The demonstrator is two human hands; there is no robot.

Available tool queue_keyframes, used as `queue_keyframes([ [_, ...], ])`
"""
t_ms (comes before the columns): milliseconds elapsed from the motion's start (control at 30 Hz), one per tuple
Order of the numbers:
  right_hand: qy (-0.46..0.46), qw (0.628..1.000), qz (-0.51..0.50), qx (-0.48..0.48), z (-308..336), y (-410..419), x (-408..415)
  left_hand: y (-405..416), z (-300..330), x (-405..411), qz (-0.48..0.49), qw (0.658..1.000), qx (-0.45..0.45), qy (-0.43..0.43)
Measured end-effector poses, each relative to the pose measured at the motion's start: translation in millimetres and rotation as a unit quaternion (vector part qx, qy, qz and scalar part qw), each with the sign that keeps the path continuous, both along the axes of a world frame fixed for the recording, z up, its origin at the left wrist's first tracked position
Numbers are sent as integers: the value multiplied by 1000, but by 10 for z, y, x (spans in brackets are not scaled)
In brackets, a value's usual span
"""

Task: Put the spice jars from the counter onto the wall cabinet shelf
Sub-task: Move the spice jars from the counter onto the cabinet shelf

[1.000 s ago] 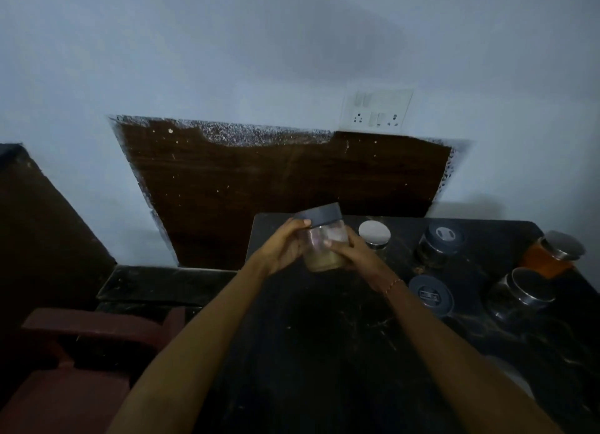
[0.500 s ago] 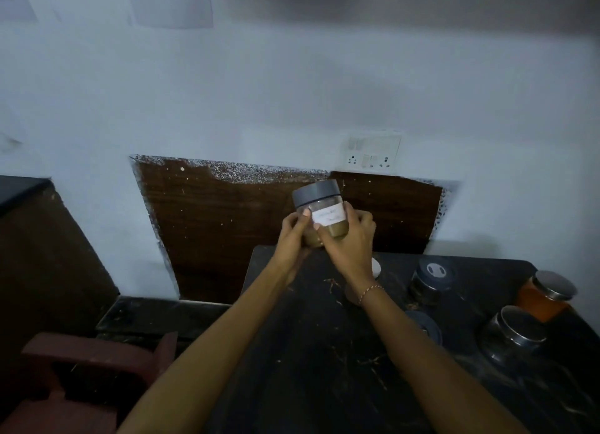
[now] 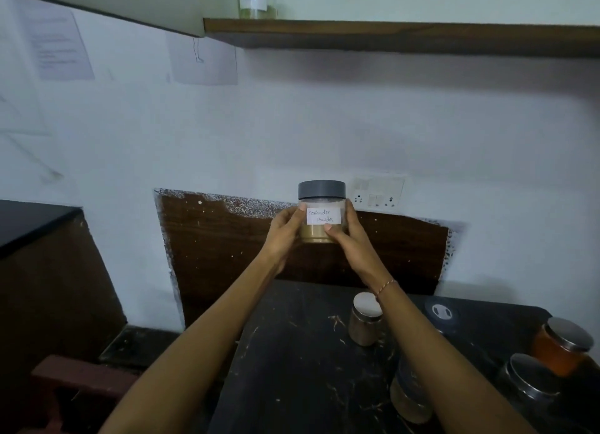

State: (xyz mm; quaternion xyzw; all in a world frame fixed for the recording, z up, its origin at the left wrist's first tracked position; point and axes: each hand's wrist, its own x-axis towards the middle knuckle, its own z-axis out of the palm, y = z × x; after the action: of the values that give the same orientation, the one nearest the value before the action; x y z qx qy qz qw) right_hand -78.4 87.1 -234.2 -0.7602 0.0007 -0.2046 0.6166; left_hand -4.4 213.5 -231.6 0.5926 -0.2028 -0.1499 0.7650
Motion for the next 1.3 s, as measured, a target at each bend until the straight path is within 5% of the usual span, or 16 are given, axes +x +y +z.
queue_keyframes([
  [133, -33, 998, -27, -46, 243, -18, 91, 57, 293, 99, -37, 999, -29, -25],
  [267, -78, 991, -39, -104, 637, -58, 199, 93, 714, 190, 16, 994, 6, -104],
  [700, -267, 939, -99, -194, 2549, -62, 530, 51, 2494, 367, 133, 950, -93, -266],
  [967, -260, 927, -136, -232, 3310, -231, 1011, -231, 3173, 866, 236, 932, -71, -266],
  [1300, -145, 960, -109, -212, 3558, -464, 1817, -327, 3493, 1621, 149, 941, 101, -287],
])
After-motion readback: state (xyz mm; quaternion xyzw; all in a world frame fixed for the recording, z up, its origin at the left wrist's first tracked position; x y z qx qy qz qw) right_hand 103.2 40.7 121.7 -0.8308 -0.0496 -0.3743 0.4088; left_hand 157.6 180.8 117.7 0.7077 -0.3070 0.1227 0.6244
